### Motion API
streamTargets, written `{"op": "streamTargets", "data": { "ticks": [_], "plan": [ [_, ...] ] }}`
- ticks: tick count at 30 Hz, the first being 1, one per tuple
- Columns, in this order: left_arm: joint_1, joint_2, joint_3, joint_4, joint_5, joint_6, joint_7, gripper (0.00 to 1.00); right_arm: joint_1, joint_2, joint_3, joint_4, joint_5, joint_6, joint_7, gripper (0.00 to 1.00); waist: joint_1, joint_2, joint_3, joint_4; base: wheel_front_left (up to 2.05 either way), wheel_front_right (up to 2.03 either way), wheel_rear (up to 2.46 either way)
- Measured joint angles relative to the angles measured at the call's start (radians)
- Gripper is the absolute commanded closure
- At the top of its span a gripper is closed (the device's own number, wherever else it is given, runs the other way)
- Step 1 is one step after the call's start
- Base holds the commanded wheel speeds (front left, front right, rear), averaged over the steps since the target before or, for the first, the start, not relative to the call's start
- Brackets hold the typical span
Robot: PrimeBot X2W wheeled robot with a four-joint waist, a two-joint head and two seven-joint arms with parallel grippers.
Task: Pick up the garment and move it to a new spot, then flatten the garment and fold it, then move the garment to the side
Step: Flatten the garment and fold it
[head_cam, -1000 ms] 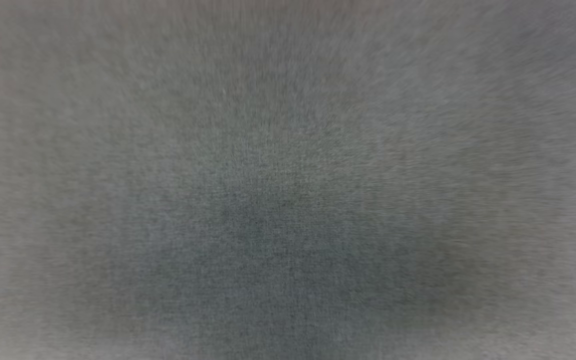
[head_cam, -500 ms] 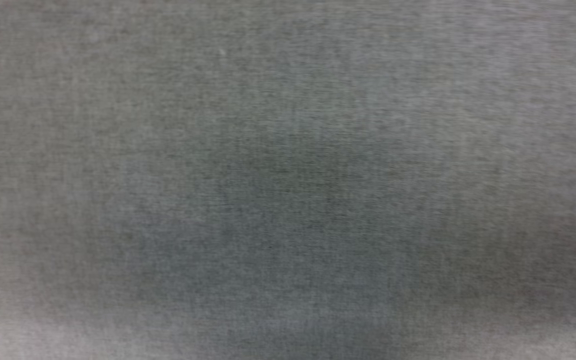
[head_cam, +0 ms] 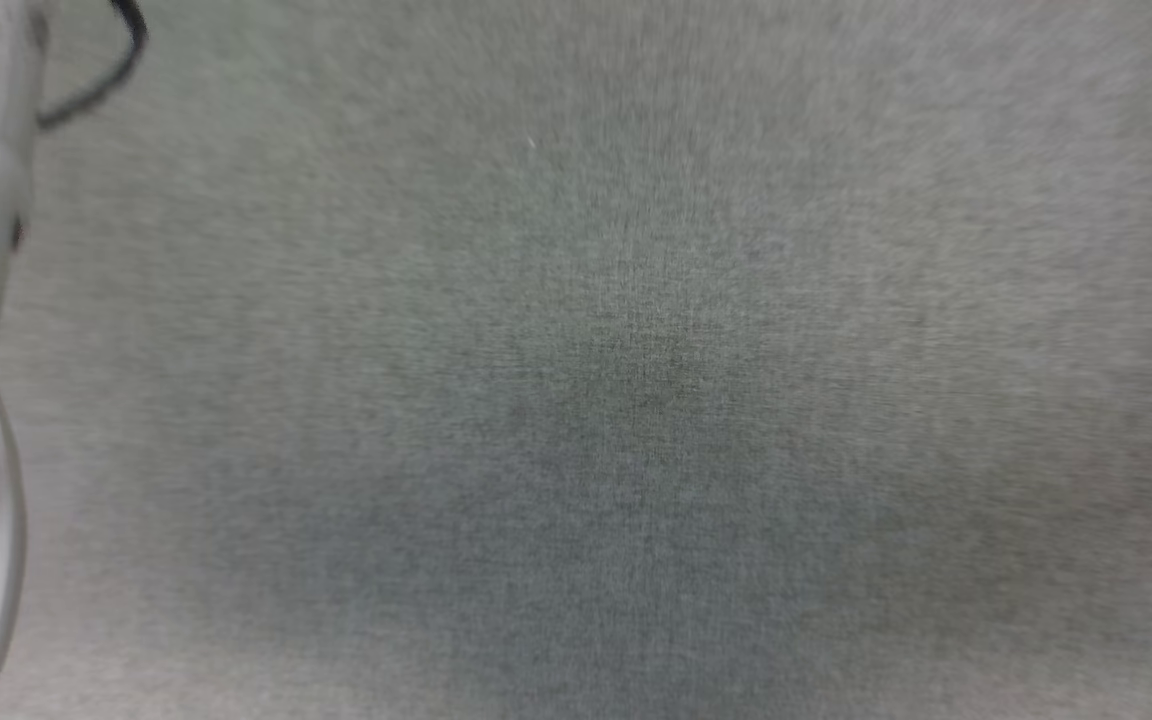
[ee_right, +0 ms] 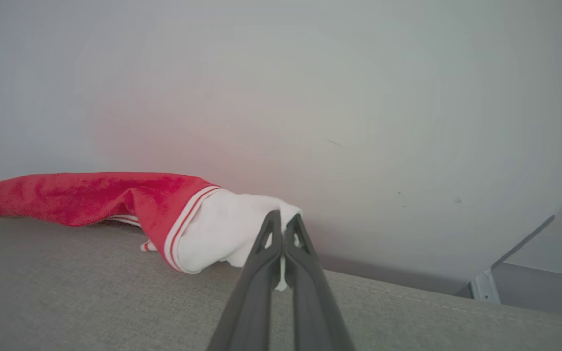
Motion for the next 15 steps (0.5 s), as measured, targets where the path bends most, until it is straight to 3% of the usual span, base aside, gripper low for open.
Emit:
{"op": "streamTargets", "data": {
  "ticks": [8,15],
  "plan": [
    [0.232,0.086,-0.01,-0.128,-0.078,0.0,0.023,1.0,0.272,-0.128,0.012,-0.131,0.146,0.0,0.136,1.0,0.0,0.0,-0.191,-0.001,0.0,0.0,0.0],
    [0.49,0.157,-0.03,-0.292,-0.133,0.006,0.088,1.0,0.562,-0.215,0.029,-0.336,0.25,0.0,0.271,1.0,-0.0001,0.0,-0.346,-0.008,0.0,0.0,0.0]
  ]
}}
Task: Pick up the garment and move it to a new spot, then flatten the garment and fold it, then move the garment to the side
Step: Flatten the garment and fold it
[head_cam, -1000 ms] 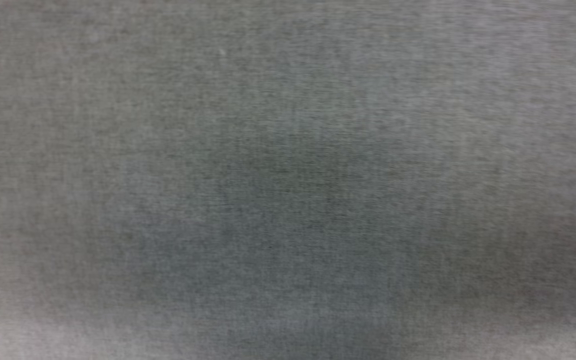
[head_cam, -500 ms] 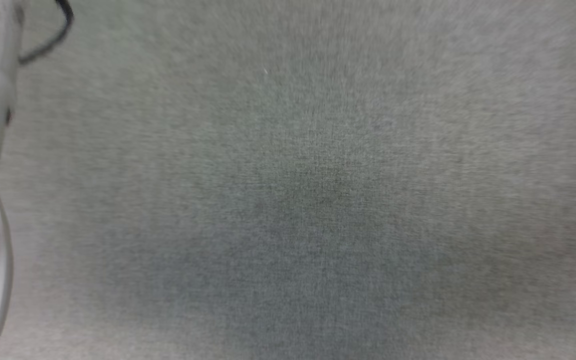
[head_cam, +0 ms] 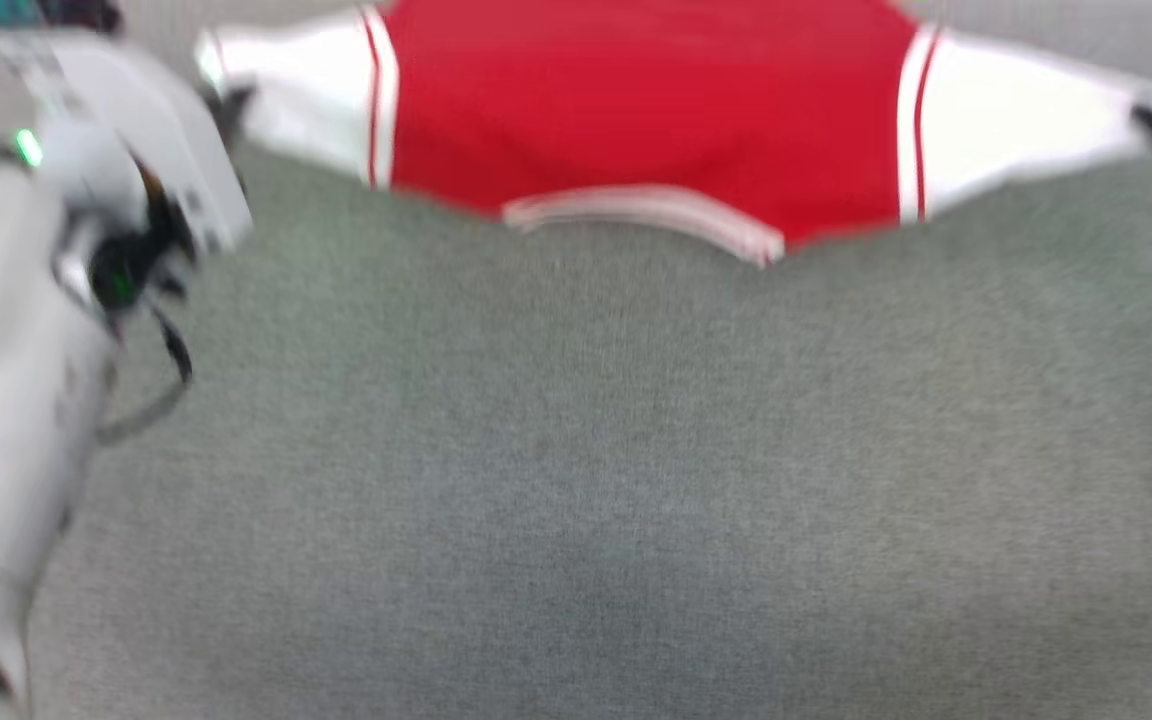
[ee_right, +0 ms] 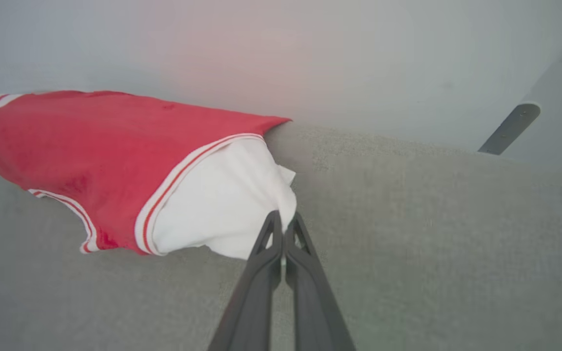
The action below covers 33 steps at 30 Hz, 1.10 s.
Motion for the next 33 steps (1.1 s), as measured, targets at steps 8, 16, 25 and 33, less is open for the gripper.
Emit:
{"op": "streamTargets", "data": {
  "ticks": [8,16,25,33],
  "plan": [
    [0.366,0.133,0.004,-0.397,-0.037,0.169,0.011,1.0,0.346,-0.073,-0.07,-0.2,0.021,0.0,0.044,1.0,0.0,0.0,-0.141,-0.002,0.0,0.0,0.0],
    [0.741,0.292,0.041,-0.85,-0.095,0.413,0.003,1.0,0.666,-0.092,-0.178,-0.361,0.016,0.0,0.146,1.0,-0.0001,0.0,-0.218,0.006,0.0,0.0,0.0],
    [1.014,0.363,0.081,-1.098,-0.157,0.581,-0.045,1.0,0.938,-0.053,-0.327,-0.52,-0.01,0.0,0.319,1.0,0.0,0.0,-0.216,0.018,0.0,0.0,0.0],
    [1.179,0.373,0.113,-1.21,-0.217,0.665,-0.087,1.0,1.116,0.007,-0.444,-0.657,-0.032,0.0,0.475,1.0,0.0,0.0,-0.2,0.017,0.0,0.0,0.0]
  ]
}}
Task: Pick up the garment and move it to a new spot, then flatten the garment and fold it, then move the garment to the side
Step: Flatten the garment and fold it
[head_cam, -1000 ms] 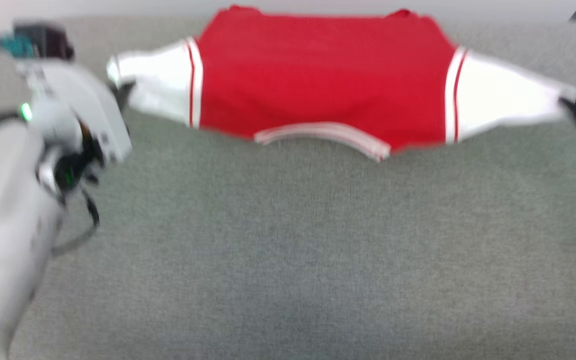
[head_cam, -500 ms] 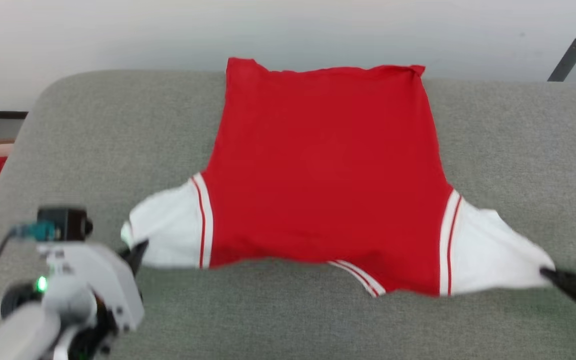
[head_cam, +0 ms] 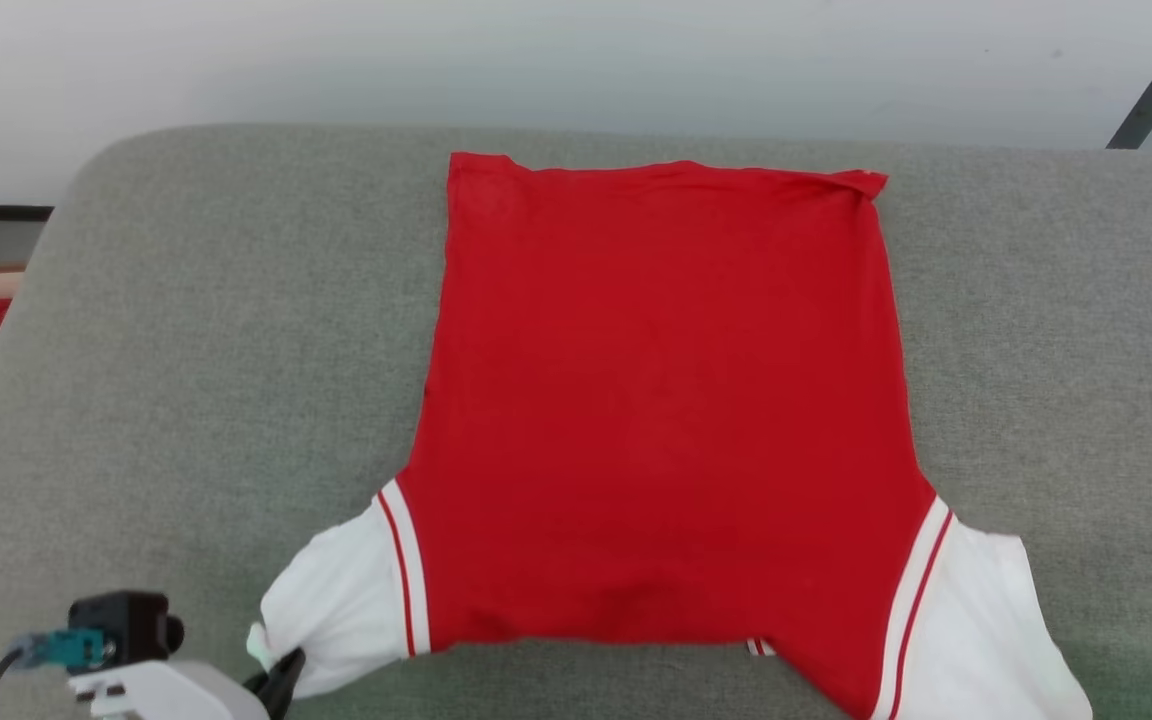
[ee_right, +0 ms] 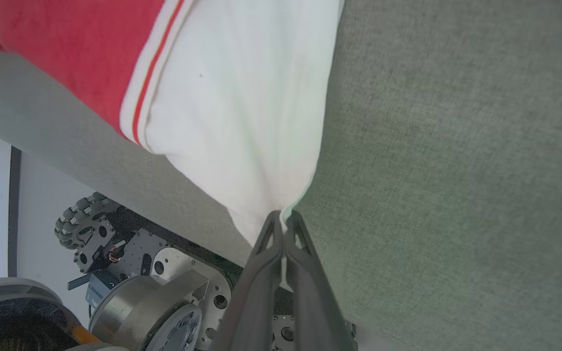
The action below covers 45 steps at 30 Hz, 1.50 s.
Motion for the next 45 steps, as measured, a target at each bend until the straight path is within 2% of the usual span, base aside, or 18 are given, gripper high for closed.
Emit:
{"op": "streamTargets", "data": {
  "ticks": [5,10,11,12,13,14,23,28,34,41,45],
  "plan": [
    [0.064,0.003,0.021,-0.046,-0.025,0.037,-0.021,1.0,0.071,0.037,-0.068,-0.063,-0.009,0.0,0.083,1.0,0.0,0.0,0.015,0.002,0.0,0.0,0.0],
    [0.092,-0.004,0.023,-0.076,-0.033,0.049,-0.034,1.0,0.095,0.078,-0.12,-0.097,-0.049,0.0,0.119,1.0,0.0,0.0,0.031,0.006,0.0,0.0,0.0],
    [0.092,-0.006,0.023,-0.078,-0.032,0.049,-0.035,1.0,0.091,0.089,-0.131,-0.098,-0.07,0.0,0.119,0.87,0.0,0.0,0.035,0.006,0.0,0.0,0.0],
    [0.091,-0.008,0.022,-0.078,-0.032,0.049,-0.038,1.0,0.088,0.101,-0.14,-0.097,-0.083,0.0,0.119,0.58,0.0,0.0,0.038,0.007,0.0,0.0,0.0],
    [0.09,-0.011,0.021,-0.078,-0.028,0.048,-0.038,1.0,0.082,0.111,-0.145,-0.097,-0.096,0.0,0.12,0.11,0.0,0.0,0.041,0.008,0.0,0.0,0.0],
    [0.088,-0.016,0.018,-0.078,-0.025,0.046,-0.039,1.0,0.076,0.121,-0.152,-0.097,-0.108,0.0,0.127,0.0,0.0,0.0,0.045,0.009,0.0,0.0,0.0],
    [0.023,-0.061,-0.011,-0.052,0.008,0.01,-0.053,1.0,-0.072,0.18,-0.222,-0.177,-0.149,0.0,0.158,0.0,0.0,0.0,0.094,0.02,0.0,0.0,0.0],
    [-0.032,-0.088,-0.034,-0.037,0.047,-0.021,-0.066,1.0,-0.277,0.175,-0.23,-0.187,-0.233,0.0,0.083,0.0,0.0,0.0,0.134,0.033,0.0,0.0,0.0],
    [-0.121,-0.134,-0.076,-0.011,0.089,-0.066,-0.061,1.0,-0.544,0.146,-0.164,-0.013,-0.331,0.0,-0.04,0.0,0.0,0.0,0.188,0.065,0.0,0.0,0.0],
    [-0.226,-0.199,-0.126,0.035,0.134,-0.128,-0.058,1.0,-0.798,0.081,-0.065,0.244,-0.361,0.0,-0.085,0.0,0.0,0.0,0.248,0.135,0.0,0.0,0.0],
    [-0.262,-0.235,-0.148,0.065,0.149,-0.158,-0.064,1.0,-0.906,0.066,-0.013,0.366,-0.376,0.0,-0.087,0.0,0.0,0.0,0.28,0.18,0.0,0.0,0.0]
  ]
}}
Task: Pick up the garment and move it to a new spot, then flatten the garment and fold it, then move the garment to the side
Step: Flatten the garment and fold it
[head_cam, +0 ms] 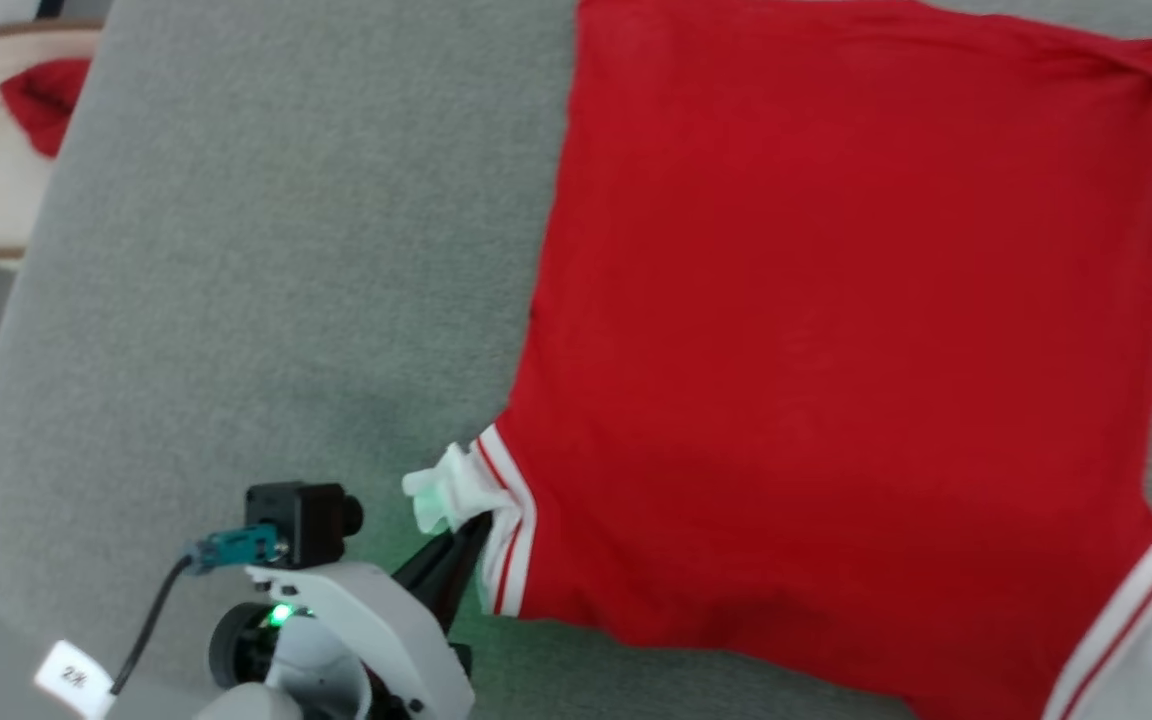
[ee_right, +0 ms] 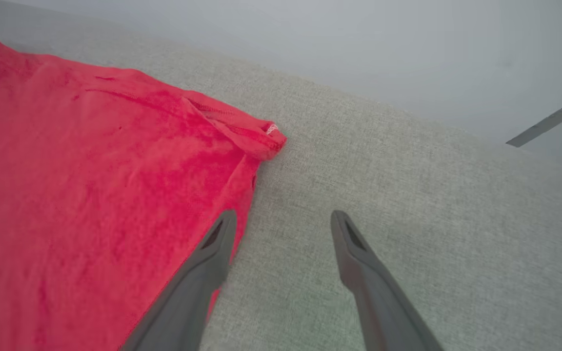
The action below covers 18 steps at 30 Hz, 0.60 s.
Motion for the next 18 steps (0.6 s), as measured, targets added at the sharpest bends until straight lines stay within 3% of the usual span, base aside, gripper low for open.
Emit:
{"op": "streamTargets", "data": {
  "ticks": [11,18],
  "plan": [
    [-0.051,-0.08,-0.033,0.069,0.001,-0.069,-0.014,1.0,-0.219,-0.045,0.104,0.26,-0.004,0.0,0.071,0.0,0.0,-0.0001,0.081,0.115,0.0,0.0,0.0],
    [-0.074,-0.117,-0.045,0.107,-0.009,-0.105,-0.019,1.0,-0.336,-0.07,0.156,0.359,0.0,0.0,0.159,0.0,-0.0001,0.0,0.118,0.17,0.0,0.0,0.0]
  ]
}}
